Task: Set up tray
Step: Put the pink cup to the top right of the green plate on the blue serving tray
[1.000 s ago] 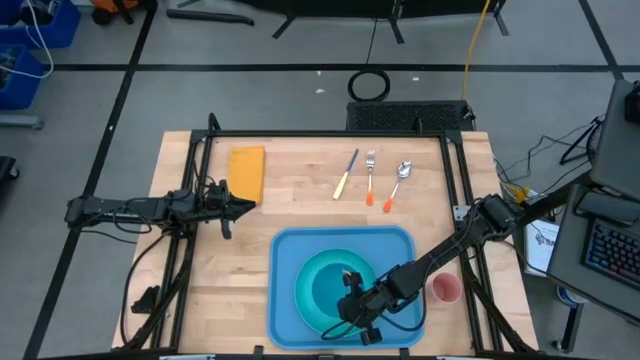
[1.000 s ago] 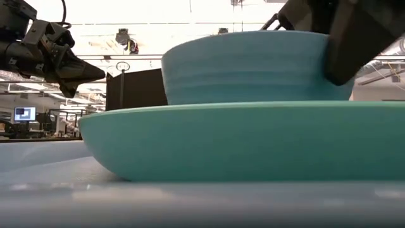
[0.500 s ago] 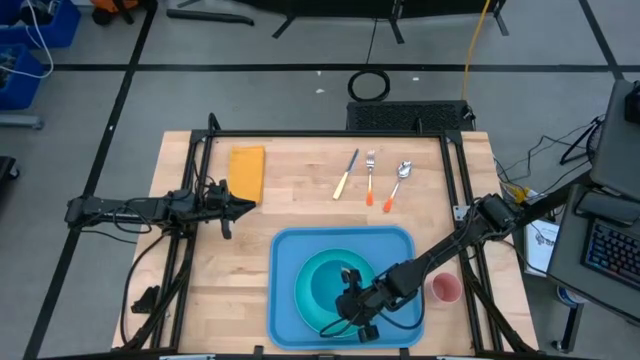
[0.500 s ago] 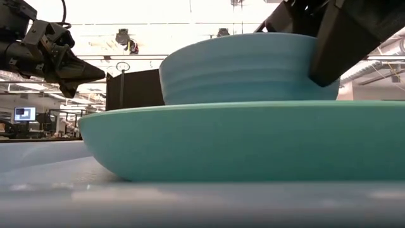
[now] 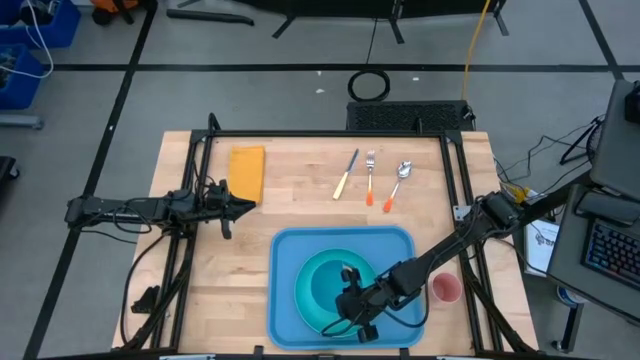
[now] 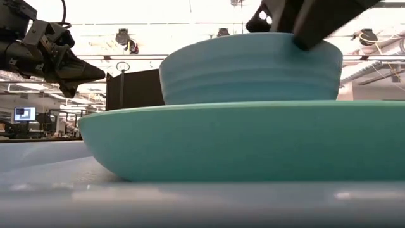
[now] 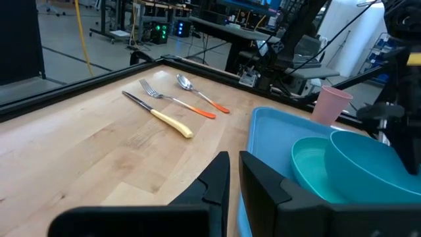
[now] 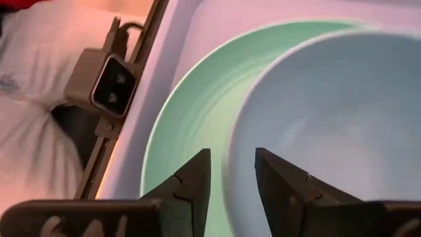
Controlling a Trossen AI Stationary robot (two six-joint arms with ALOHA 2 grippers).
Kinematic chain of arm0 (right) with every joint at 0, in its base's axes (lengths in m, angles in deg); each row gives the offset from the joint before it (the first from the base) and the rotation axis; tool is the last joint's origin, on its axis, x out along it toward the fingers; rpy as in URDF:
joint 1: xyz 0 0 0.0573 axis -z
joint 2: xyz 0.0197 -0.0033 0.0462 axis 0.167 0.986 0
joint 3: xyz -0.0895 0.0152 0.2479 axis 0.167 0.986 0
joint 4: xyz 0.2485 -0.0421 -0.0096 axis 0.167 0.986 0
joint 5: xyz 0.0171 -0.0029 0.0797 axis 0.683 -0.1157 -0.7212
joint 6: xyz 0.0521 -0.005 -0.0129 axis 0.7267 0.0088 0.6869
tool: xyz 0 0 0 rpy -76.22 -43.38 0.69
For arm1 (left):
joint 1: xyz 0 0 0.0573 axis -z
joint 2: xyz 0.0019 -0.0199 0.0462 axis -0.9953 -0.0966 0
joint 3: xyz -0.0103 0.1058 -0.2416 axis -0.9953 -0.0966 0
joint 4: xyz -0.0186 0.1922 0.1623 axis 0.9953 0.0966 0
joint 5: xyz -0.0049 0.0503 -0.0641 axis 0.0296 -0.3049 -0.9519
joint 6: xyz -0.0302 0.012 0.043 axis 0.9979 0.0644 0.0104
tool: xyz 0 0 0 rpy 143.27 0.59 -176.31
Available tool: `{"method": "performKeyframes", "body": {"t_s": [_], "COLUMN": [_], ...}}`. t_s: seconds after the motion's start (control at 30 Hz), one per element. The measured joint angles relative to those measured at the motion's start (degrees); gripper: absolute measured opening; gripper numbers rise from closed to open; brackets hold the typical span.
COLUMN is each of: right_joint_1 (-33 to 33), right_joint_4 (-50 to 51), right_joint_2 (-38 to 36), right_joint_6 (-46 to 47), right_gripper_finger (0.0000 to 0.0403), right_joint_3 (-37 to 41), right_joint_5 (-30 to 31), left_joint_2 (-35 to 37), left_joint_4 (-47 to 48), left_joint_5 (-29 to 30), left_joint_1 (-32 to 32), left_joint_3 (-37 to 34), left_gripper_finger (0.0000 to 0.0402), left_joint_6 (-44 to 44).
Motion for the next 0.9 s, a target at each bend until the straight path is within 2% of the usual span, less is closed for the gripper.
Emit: {"method": "performKeyframes", "body": {"t_s": [0.17,0.37,0.53,0.77,0.9], "right_joint_1": [-0.2,-0.2,-0.3,-1.5,-3.7], "right_joint_4": [-0.1,-0.8,-1.0,-0.6,-1.9], "right_joint_2": [-1.1,-1.1,-2.4,-6.3,-9.2], "right_joint_6": [-0.3,0.6,-1.2,-0.8,-4.3], "right_gripper_finger": [0.0116,0.0161,0.0189,0.0198,0.0199], "right_joint_3": [0.0,0.0,0.0,0.0,-0.1], "right_joint_5": [1.5,7.3,7.1,5.8,10.4], "left_joint_2": [0.0,0.0,0.0,0.0,0.0], "left_joint_4": [0.0,0.0,0.0,0.0,0.0], "left_joint_5": [0.0,0.0,0.0,0.0,0.0], "left_joint_1": [0.0,0.0,0.0,0.0,0.0], "left_joint_3": [0.0,0.0,0.0,0.0,0.0], "left_gripper_finger": [0.0037,0.0037,0.0037,0.0037,0.0037], "left_joint_6": [0.0,0.0,0.0,0.1,0.1]}}
